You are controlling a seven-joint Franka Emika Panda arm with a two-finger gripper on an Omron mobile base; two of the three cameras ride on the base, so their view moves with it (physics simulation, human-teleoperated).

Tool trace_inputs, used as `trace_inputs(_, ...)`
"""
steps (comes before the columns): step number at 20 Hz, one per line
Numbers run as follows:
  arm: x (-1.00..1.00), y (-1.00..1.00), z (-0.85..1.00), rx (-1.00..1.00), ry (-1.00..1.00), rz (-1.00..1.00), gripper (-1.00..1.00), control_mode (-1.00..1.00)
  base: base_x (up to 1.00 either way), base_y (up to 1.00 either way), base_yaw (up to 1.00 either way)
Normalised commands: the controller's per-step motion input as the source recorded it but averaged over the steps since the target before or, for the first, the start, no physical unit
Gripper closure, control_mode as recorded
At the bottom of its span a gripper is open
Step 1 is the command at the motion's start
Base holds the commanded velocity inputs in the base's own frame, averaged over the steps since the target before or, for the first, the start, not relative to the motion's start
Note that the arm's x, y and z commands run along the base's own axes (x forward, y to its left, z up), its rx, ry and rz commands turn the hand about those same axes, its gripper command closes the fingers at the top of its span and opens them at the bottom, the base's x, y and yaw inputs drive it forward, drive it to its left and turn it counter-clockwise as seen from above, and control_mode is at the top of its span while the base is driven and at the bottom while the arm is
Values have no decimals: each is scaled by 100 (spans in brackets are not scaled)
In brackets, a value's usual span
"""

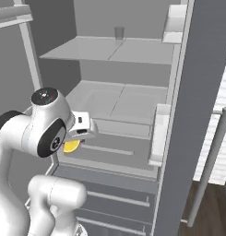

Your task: Grab a lemon wedge from the fridge and one ice cube from the ice bowl, and put them in the glass of lemonade.

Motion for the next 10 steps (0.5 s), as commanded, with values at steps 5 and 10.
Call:
trace_inputs(5, 0, 0, 0, 0, 0, 0, 100, 100, -99, -13, 8)
trace_inputs(10, 0, 0, 0, 0, 0, 0, 100, 100, -73, -11, 28)
